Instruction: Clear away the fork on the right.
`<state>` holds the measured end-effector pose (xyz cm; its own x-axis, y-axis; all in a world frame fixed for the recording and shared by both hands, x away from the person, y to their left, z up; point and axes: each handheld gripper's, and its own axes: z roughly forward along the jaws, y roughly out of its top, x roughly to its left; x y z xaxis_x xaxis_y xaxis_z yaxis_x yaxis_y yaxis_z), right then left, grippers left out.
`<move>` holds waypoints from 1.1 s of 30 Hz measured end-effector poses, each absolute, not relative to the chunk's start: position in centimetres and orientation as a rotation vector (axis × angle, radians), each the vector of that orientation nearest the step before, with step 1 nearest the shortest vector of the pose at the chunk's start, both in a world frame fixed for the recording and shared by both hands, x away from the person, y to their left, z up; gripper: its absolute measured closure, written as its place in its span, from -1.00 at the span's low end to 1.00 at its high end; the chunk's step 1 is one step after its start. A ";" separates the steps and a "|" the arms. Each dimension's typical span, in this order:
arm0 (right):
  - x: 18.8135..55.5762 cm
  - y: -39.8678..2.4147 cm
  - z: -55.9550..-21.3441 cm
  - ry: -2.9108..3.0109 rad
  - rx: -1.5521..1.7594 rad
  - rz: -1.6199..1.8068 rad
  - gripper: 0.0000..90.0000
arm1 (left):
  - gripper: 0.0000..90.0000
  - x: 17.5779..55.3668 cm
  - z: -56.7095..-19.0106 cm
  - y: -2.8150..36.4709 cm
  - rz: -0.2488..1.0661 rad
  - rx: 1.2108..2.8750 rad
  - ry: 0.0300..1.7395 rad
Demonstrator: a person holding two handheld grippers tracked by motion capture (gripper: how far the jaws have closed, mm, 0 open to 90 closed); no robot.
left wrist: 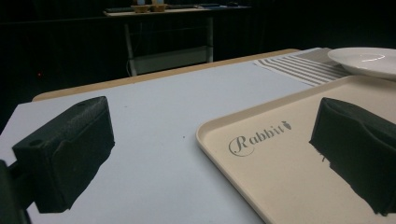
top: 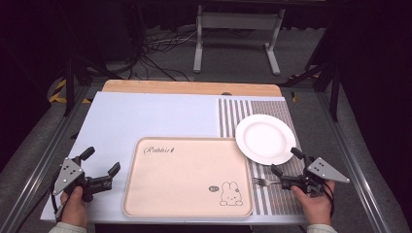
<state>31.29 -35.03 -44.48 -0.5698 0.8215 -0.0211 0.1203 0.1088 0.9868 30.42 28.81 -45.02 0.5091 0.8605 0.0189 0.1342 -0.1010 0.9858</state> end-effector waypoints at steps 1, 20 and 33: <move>31.3 -35.0 -44.5 1.792 0.916 1.510 -0.96 | -0.99 30.4 -45.0 28.8 0.770 1.573 0.881; 31.2 -35.0 -43.8 1.828 0.892 1.514 -0.97 | -0.99 30.4 -45.0 28.9 0.753 1.577 0.891; 31.6 -34.7 -42.6 1.896 0.841 1.485 -0.97 | -0.99 30.5 -44.9 29.1 0.734 1.584 0.884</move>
<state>31.58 -34.67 -42.61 -0.6315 0.7728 -0.0631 0.1241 0.1811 0.9756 30.46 29.09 -44.93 0.5251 0.8510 -0.0005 0.1562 -0.0959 0.9831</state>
